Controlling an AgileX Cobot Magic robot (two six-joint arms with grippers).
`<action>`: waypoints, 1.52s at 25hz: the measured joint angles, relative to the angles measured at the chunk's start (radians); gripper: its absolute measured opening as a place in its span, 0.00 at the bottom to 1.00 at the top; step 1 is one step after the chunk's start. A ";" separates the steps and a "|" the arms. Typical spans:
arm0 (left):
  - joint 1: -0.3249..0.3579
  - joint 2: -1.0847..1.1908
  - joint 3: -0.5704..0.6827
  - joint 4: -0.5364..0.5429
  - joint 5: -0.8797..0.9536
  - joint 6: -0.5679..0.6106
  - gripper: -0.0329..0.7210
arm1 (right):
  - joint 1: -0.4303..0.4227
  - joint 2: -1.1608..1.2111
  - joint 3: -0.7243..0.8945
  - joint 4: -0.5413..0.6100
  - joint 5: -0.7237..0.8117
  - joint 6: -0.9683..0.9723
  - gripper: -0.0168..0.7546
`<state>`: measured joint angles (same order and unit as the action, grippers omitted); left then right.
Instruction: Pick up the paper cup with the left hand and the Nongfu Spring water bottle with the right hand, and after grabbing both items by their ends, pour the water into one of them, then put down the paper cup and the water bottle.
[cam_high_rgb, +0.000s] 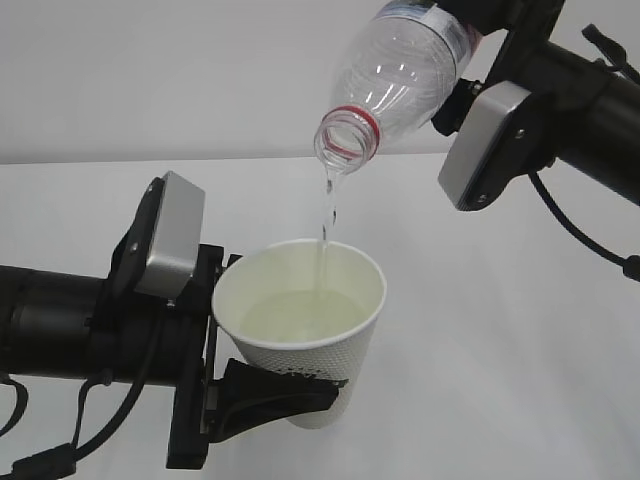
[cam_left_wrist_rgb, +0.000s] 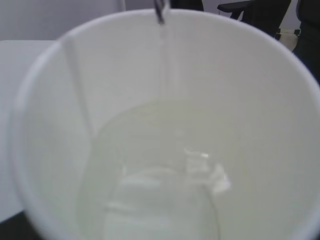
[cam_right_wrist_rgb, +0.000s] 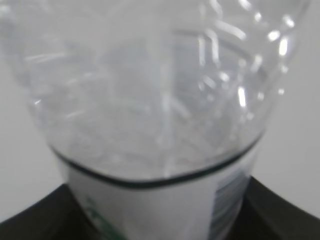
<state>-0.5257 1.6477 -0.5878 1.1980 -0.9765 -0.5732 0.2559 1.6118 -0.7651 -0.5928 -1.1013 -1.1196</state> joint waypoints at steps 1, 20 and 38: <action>0.000 0.000 0.000 0.000 0.000 0.000 0.74 | 0.000 0.000 0.000 0.000 0.000 0.000 0.63; 0.000 0.000 0.000 -0.004 0.000 0.000 0.74 | 0.000 0.000 0.000 0.002 -0.006 0.000 0.63; 0.000 0.000 0.000 -0.025 0.000 0.000 0.74 | 0.000 0.000 0.000 0.014 -0.008 0.027 0.63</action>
<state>-0.5257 1.6477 -0.5878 1.1729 -0.9765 -0.5732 0.2559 1.6116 -0.7651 -0.5792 -1.1094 -1.0930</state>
